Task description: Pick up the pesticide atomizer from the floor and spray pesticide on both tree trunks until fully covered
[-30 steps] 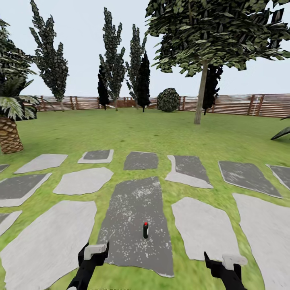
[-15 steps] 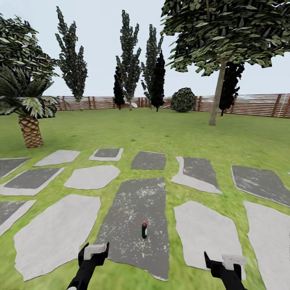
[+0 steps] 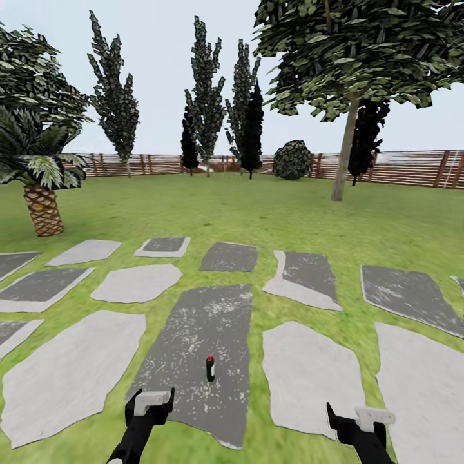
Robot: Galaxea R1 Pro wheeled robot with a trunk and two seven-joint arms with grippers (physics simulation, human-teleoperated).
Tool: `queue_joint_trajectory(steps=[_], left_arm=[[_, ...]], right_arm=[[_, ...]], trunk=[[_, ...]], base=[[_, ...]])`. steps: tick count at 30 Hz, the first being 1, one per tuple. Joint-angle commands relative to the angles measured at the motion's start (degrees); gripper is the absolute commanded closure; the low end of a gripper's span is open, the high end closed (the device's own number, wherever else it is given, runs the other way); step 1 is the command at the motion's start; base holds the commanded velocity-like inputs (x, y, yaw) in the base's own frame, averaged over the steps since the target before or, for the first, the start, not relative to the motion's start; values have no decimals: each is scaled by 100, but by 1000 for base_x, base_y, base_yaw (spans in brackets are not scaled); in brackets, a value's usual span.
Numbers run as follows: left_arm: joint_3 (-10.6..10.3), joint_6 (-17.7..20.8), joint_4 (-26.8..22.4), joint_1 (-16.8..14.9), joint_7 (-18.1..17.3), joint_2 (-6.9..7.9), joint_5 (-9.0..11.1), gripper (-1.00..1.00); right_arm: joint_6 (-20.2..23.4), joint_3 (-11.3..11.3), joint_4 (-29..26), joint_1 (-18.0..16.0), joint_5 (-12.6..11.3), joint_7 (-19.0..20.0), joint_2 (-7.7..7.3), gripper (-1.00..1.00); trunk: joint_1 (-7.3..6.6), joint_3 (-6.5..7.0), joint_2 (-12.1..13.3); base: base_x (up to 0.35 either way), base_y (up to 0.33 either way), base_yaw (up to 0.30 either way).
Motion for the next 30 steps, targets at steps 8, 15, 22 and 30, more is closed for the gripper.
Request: queue_joint_trajectory(steps=[8,15,22,30], left_arm=[[0,-14,2,-2,-1,-1,20,-100],[0,-14,0,-2,-1,-1,20,-100],[-10,-14,0,-2,-1,-2,17,-100],[-5,-10,-100,-7,0,-1,20,-100]], right_arm=[[-5,-6,2,-2,-4,15,0,-100],[-2,-7,2,-2,-4,15,0,-100],[-8,-2,2,-2,-4,12,2,-100],[-11,-15,10,-2,4,-35,2,-100]], trunk=[[-1,-6,-2],[-1,-6,-2],[-1,-6,-2],[-1,-6,-2]], base=[[0,-304,87],[0,-302,73],[0,-119,2],[0,-4,0]])
